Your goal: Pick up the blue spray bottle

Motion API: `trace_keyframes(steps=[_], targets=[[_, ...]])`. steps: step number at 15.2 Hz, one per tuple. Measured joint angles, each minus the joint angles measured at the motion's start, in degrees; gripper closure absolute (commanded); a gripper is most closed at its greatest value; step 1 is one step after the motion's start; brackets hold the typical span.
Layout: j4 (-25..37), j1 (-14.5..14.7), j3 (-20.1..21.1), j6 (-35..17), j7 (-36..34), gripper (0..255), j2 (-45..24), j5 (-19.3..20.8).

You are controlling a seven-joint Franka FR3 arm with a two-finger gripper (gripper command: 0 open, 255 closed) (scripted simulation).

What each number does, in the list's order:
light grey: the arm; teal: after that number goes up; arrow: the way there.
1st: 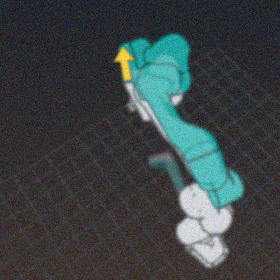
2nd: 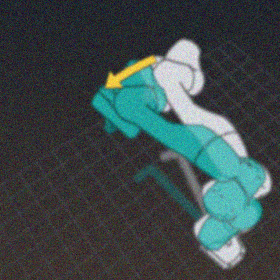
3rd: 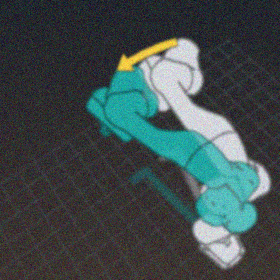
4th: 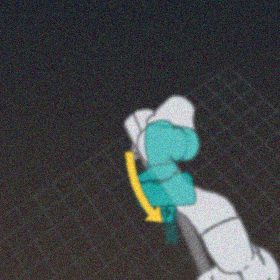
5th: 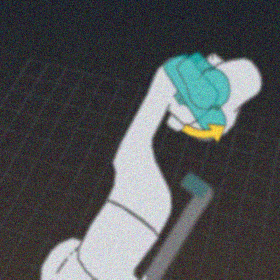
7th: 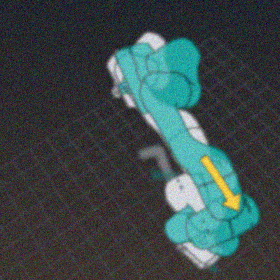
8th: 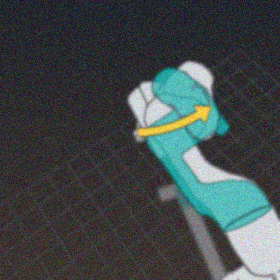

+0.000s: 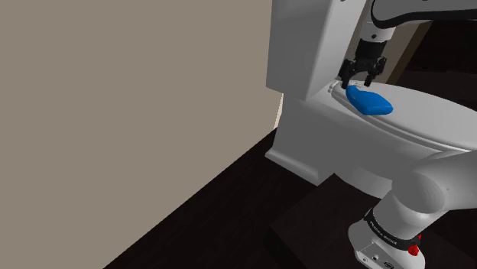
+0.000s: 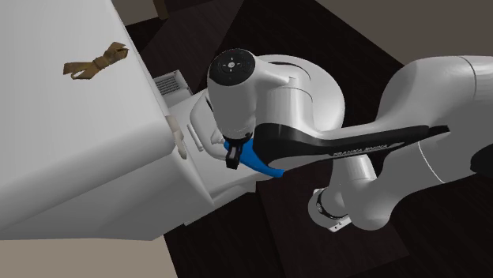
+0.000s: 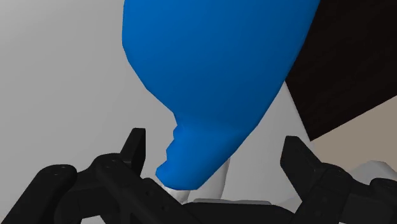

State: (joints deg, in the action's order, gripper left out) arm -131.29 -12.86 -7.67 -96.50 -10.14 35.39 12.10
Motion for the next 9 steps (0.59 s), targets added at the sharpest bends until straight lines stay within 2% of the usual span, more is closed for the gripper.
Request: trace_keyframes(steps=[4,5,9], targets=[[-2.91,-0.11,-0.25,-2.81,-0.44,0,0.09,0.27],[-3.22,-0.12,-0.27,-3.07,-0.49,255,0.13,0.29],[-3.38,-0.14,-0.29,-3.37,-0.52,255,0.25,0.34]])
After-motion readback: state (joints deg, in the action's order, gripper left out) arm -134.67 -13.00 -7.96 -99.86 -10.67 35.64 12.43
